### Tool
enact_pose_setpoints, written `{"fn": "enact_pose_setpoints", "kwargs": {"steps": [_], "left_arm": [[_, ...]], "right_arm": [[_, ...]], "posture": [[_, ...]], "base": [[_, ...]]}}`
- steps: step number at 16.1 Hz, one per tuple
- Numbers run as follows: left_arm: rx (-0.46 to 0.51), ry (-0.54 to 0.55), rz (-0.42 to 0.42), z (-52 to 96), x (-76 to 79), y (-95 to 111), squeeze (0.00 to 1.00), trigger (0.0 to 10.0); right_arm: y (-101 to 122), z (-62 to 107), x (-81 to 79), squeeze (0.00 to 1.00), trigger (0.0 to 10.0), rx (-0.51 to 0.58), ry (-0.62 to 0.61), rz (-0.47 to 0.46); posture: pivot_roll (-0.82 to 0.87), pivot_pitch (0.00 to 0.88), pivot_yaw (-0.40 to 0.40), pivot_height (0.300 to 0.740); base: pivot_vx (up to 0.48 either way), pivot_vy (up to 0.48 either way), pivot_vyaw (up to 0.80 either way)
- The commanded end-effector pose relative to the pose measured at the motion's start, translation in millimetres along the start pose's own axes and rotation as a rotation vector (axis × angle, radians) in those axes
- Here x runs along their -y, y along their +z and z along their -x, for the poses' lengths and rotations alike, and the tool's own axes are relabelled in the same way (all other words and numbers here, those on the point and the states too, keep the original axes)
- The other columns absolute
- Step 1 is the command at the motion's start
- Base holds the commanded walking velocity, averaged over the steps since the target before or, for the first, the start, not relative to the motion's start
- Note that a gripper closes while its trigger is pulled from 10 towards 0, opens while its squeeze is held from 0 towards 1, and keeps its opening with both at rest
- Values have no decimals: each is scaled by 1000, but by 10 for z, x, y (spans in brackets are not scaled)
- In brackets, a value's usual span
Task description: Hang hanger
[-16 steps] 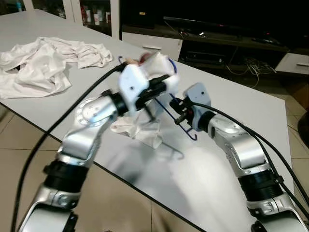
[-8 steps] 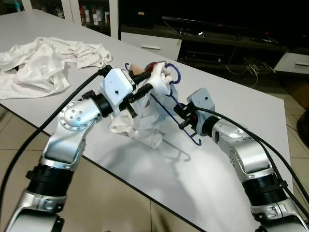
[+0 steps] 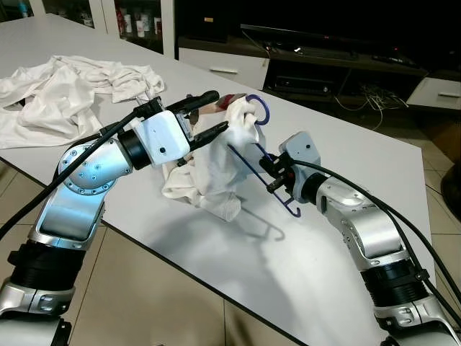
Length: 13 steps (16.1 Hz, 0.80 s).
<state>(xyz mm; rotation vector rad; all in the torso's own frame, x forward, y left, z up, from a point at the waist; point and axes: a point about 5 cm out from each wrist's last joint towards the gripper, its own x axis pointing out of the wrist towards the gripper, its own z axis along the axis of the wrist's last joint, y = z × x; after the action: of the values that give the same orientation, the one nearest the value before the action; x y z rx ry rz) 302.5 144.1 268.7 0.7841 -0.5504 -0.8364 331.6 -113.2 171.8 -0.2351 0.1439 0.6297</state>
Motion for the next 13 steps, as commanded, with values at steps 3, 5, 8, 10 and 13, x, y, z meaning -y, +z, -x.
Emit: {"fn": "enact_pose_setpoints", "kwargs": {"steps": [3,5,8,10,13], "left_arm": [[121,-11,248,31,29,106,0,10000],[132,26,367,133,-32,43,1000,10000],[38,166,384,442,-282,-157,0,10000],[-152,204,233,654,-437,-341,0,10000],[-196,232,203,759,-537,-407,0,10000]], "right_arm": [[58,13,83,0,0,26,-18,-9],[41,23,75,0,0,24,-17,-9],[22,92,54,0,0,46,29,23],[35,149,81,0,0,67,59,66],[88,167,83,0,0,100,83,83]], "posture": [[72,20,-113,740],[68,22,-110,740],[69,25,-109,740],[73,26,-108,740],[73,24,-104,740]], "base": [[0,0,0],[0,0,0],[0,0,0],[0,0,0],[0,0,0]]}}
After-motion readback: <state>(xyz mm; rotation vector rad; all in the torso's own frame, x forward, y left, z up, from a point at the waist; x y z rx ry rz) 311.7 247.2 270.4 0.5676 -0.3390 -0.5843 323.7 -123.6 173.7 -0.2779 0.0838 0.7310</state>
